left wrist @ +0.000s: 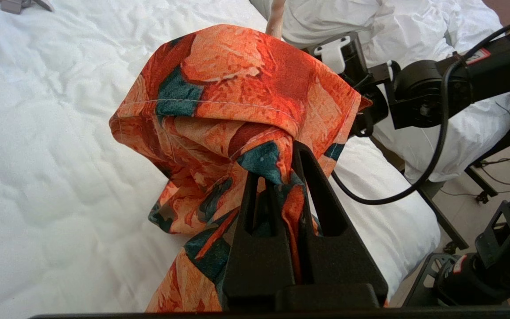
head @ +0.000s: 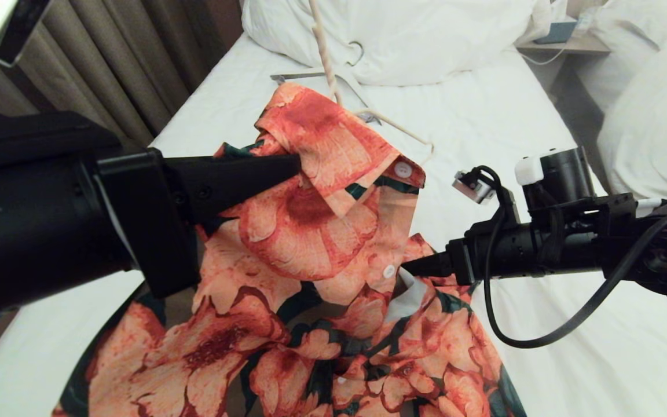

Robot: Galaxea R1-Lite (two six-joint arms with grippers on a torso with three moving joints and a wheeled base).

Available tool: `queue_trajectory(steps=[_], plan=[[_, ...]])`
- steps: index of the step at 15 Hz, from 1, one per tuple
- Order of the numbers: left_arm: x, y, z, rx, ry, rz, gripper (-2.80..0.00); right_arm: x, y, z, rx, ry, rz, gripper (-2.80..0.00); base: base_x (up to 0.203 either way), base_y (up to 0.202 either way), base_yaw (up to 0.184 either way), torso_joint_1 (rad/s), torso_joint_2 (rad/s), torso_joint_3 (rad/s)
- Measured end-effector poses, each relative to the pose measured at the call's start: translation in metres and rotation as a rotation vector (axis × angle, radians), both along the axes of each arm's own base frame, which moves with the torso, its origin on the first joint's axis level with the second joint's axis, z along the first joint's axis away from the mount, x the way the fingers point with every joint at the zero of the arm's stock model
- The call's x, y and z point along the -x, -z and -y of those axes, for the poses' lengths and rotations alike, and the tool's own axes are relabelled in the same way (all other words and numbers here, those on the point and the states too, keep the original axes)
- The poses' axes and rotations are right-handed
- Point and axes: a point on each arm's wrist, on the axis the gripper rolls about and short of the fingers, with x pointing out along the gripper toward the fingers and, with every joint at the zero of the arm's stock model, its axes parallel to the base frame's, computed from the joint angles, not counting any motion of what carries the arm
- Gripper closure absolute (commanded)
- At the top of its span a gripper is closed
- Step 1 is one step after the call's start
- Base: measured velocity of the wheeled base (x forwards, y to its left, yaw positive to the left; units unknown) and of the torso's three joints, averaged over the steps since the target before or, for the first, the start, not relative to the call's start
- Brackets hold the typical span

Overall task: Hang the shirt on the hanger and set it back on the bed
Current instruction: Hook the other side of the shirt onto the hanger

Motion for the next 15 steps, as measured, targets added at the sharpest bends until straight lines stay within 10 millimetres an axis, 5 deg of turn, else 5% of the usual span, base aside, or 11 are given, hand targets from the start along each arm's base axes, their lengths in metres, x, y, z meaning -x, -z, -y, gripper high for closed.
queue_trajectory(steps=[3,4,15], plan=[[0.0,0.001,0.001,-0.003,0.001,-0.002,0.0,-0.005,0.002,-0.005,0.014,-0.024,0.029,-2.8,0.0,0.0,0.0,0.0,0.0,0.0],[-0.001,0.001,0.001,-0.004,0.001,-0.002,0.0,-0.007,0.003,-0.007,0.022,-0.036,0.043,0.0,0.0,0.0,0.0,0.0,0.0,0.0],[-0.001,0.001,0.001,-0.001,-0.001,0.0,0.0,-0.006,0.003,-0.025,0.02,-0.078,0.044,0.0,0.0,0.0,0.0,0.0,0.0,0.0]])
